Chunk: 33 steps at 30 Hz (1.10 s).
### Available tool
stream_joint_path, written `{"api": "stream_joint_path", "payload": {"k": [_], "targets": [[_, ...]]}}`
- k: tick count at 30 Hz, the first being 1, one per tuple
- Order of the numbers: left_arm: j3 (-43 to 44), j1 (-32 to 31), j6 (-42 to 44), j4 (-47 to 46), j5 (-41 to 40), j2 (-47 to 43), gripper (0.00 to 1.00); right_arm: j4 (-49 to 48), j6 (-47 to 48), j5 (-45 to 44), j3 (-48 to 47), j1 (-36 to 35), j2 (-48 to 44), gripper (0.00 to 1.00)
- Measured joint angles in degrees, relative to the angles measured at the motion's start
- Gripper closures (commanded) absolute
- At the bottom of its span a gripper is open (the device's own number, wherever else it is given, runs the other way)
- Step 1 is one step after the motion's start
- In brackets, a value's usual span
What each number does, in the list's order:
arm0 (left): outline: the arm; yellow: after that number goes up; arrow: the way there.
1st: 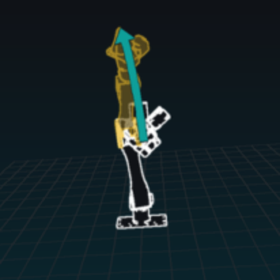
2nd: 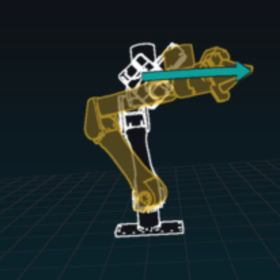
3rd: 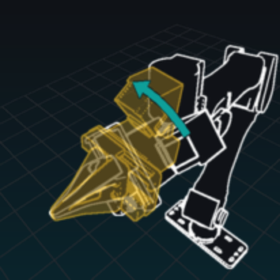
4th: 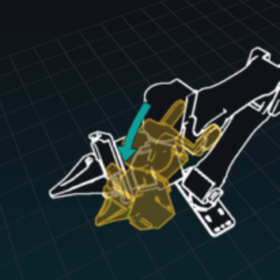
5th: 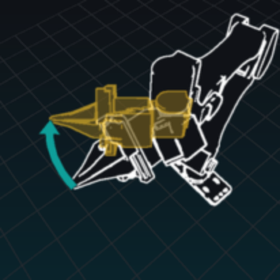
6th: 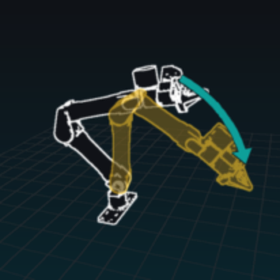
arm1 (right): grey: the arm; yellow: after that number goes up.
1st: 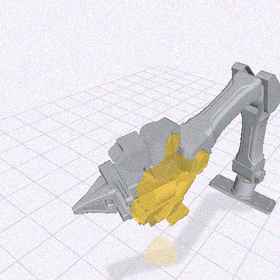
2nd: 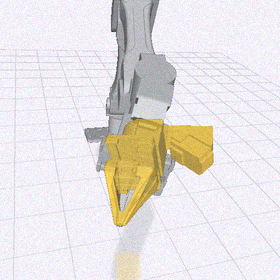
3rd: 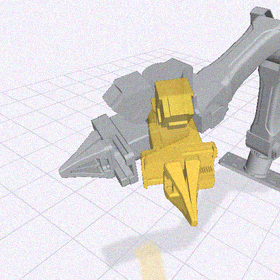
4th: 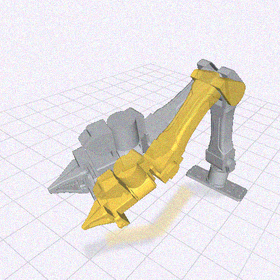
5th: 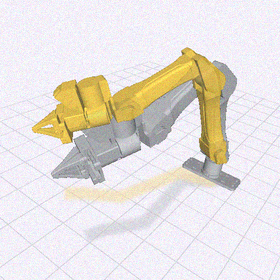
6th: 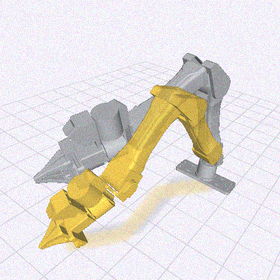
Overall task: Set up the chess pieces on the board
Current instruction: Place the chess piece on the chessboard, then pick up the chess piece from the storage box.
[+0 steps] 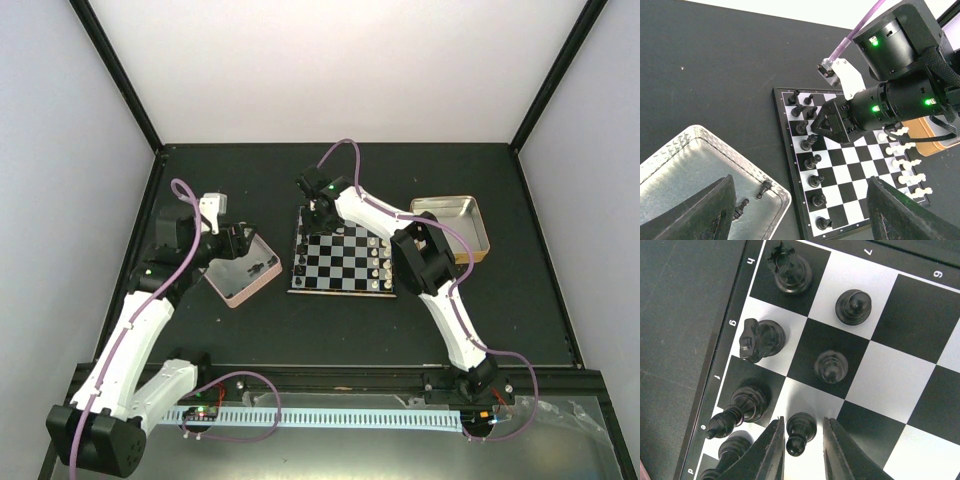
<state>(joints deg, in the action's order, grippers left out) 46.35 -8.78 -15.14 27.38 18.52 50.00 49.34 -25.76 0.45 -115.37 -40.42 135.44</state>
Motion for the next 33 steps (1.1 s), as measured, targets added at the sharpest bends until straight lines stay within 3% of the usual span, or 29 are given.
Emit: {"api": "stream_joint_path", "payload": {"k": [10,15,21,27,33], "targets": [[0.00,0.15,-0.09,0.39,-1.60,3.65,0.27,-1.46,-0.11,1.40,5.66,0.00,-6.36,0.61],[0.04,0.15,-1.22,2.36,-3.13,9.35,0.30,-5.90,-0.74,2.89,12.41,0.02,-15.78,0.61],[0.15,0.15,-4.20,6.10,-3.50,19.93,0.47,-13.29,-2.27,4.90,23.30,0.02,-26.45,0.62],[0.37,0.15,-6.60,8.33,-4.02,30.86,0.52,-16.61,-3.19,6.40,30.64,0.02,-28.79,0.62],[2.40,0.13,-6.99,10.71,-5.92,36.39,0.57,-17.09,-3.32,7.76,33.55,0.02,-28.79,0.64]]}}
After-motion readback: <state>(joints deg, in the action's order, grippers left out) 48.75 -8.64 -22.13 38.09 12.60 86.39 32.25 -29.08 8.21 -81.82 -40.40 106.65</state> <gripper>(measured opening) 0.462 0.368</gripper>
